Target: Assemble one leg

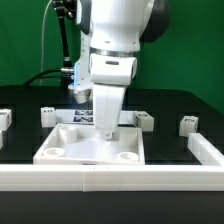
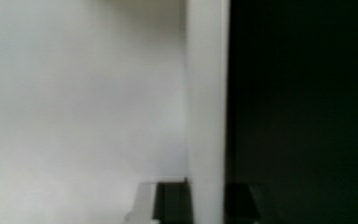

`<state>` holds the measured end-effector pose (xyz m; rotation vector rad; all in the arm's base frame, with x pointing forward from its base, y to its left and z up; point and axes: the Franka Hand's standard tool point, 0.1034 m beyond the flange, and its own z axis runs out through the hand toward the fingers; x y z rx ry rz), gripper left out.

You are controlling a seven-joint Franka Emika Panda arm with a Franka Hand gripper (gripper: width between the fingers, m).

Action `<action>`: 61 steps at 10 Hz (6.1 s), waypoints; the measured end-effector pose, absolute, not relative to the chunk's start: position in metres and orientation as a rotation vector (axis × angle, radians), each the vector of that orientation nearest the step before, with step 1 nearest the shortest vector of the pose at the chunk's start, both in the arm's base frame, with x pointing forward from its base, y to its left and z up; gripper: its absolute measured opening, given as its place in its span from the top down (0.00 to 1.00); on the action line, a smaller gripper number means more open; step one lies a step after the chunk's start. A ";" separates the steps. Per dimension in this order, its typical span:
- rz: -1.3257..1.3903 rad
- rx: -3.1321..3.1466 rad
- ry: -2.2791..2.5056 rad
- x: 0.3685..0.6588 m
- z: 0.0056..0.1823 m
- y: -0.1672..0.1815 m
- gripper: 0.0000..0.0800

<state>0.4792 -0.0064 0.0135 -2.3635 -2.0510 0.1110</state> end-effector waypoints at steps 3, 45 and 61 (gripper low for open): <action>0.109 -2.365 -2.050 0.479 0.013 -0.007 0.93; -0.177 -2.974 -0.969 0.464 0.057 0.122 0.19; -0.140 -2.893 0.720 0.447 0.045 0.163 0.19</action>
Offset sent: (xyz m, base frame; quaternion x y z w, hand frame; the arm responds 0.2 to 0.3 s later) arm 0.0000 0.0000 0.0000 0.0000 0.0000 0.0000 1.0000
